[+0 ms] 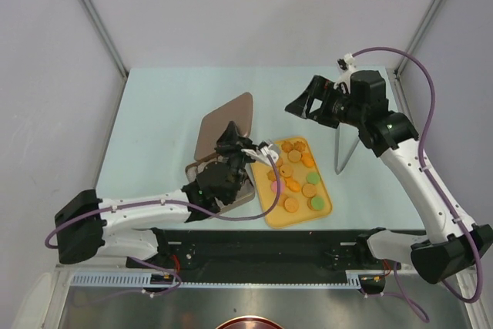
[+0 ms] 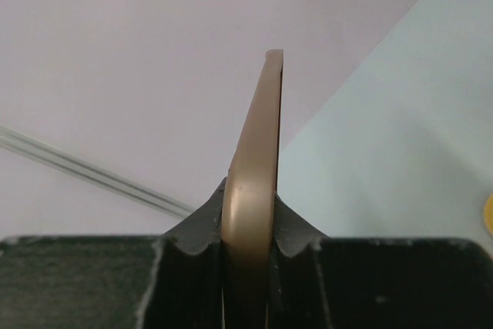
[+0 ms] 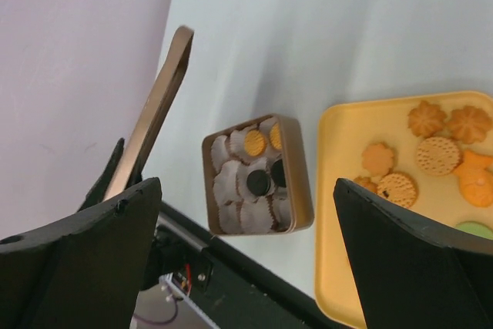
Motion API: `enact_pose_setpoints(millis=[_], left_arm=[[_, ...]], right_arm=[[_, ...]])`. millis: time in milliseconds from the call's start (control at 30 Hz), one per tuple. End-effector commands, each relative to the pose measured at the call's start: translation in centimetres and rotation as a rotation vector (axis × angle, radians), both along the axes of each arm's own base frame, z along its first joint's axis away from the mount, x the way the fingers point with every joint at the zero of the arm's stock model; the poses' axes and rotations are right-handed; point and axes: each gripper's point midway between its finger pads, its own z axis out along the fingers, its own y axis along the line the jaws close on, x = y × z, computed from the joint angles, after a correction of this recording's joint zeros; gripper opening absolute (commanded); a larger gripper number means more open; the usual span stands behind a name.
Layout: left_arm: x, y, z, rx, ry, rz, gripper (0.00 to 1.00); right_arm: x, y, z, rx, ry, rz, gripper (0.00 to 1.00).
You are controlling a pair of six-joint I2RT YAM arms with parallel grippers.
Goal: Pack the cookies
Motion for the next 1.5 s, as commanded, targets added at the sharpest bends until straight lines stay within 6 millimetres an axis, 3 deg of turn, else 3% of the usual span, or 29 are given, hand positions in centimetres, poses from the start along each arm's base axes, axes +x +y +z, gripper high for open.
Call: enact_pose_setpoints(millis=[0,200,433,567,700,733,900,1167,1267,1400,1467], left_arm=[[-1.7,-0.1,3.8,0.090,-0.215,0.040,0.00],[-3.9,-2.8,3.8,0.180,-0.336,-0.006,0.01],[-4.7,-4.8,3.1,0.198,-0.382,-0.007,0.00],[-4.6,-4.8,3.2,0.189,-0.376,-0.011,0.00],[-4.6,-4.7,3.5,0.178,-0.376,-0.009,0.00],[-4.6,-4.7,3.5,0.175,-0.376,-0.009,0.00],[-4.8,-4.7,3.8,0.161,-0.374,-0.015,0.00],[-5.3,-4.9,4.4,0.134,-0.387,-0.019,0.00],[-5.4,-4.8,4.4,0.126,-0.387,-0.014,0.00],[-5.4,-4.7,4.7,0.105,-0.388,-0.010,0.00],[-5.4,-4.6,4.8,0.100,-0.388,-0.009,0.00]], right_arm=[[-1.0,2.6,0.3,0.064,0.006,0.153,1.00],[0.1,4.0,-1.9,0.068,0.065,0.217,1.00],[1.2,5.3,-2.0,0.115,0.061,0.266,0.96],[1.0,5.7,-1.6,0.121,0.044,0.282,0.90],[0.5,7.1,-2.7,0.115,0.071,0.329,0.71],[0.5,7.5,-3.0,0.113,0.079,0.338,0.60],[0.3,9.4,-4.5,0.099,0.102,0.374,0.40],[0.9,10.9,-5.8,0.110,0.126,0.400,0.38],[1.2,11.1,-6.9,0.099,0.155,0.402,0.46],[1.4,11.3,-7.8,0.095,0.174,0.401,0.64],[1.4,11.6,-7.6,0.110,0.175,0.414,0.63]])
